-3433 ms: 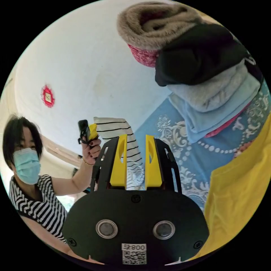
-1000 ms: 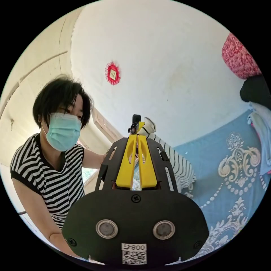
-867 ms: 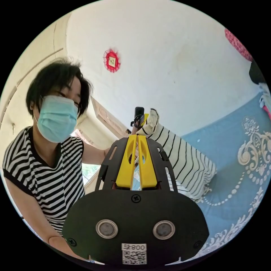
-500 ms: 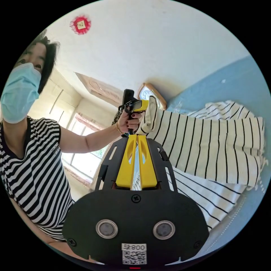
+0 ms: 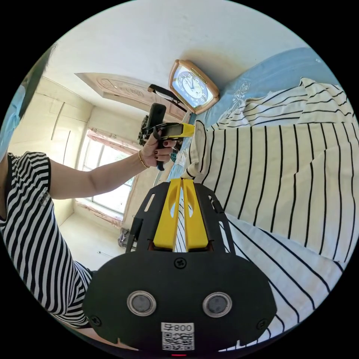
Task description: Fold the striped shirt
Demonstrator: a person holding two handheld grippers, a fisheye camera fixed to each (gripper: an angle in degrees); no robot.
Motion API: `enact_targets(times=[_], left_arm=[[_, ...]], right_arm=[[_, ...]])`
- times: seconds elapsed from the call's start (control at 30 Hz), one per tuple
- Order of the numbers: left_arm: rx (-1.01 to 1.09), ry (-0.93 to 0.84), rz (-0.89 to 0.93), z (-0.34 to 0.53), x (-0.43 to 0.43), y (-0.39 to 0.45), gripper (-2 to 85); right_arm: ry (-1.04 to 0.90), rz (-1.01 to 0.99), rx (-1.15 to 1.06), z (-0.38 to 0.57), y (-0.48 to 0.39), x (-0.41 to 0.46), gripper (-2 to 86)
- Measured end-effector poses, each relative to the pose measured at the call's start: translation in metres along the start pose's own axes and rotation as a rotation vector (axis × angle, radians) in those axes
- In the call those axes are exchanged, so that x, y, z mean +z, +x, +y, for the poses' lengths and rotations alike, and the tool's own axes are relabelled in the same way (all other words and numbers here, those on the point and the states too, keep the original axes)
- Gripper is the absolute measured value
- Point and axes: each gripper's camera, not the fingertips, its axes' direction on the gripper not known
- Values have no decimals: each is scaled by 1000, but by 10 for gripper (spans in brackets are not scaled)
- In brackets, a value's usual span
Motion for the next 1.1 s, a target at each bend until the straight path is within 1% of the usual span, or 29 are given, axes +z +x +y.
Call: enact_targets(times=[0.23, 0.43, 0.5, 0.63, 0.67, 0.77, 0.83, 0.93, 1.0, 1.03, 1.1], left_arm=[[-61, -4, -49, 46, -59, 3, 8], [-190, -9, -88, 93, -107, -4, 11], [-224, -4, -130, 108, -126, -4, 14], [-301, 15, -192, 135, -159, 0, 20], [-329, 44, -214, 145, -173, 2, 22], [-386, 161, -223, 170, -208, 10, 26], [-371, 214, -208, 176, -224, 21, 30], [-238, 206, -141, 160, -228, 49, 40], [-97, 164, -43, 131, -218, 71, 55], [-61, 149, -21, 123, -215, 77, 59], [78, 94, 45, 90, -199, 100, 71]], right_arm=[[-92, 5, -6, 5, 23, 44, 6], [-209, 130, -11, 7, 30, 85, 9], [-261, 201, -26, 6, 33, 103, 13], [-340, 248, -2, 6, 44, 125, 24], [-369, 273, 10, 7, 48, 130, 29], [-357, 243, 24, 8, 56, 125, 49], [-342, 212, 63, 10, 60, 113, 64], [-233, 220, 82, 19, 59, 64, 75], [-99, 285, 122, 32, 58, 4, 77], [-63, 311, 132, 36, 58, -12, 77], [64, 477, 171, 51, 56, -74, 78]])
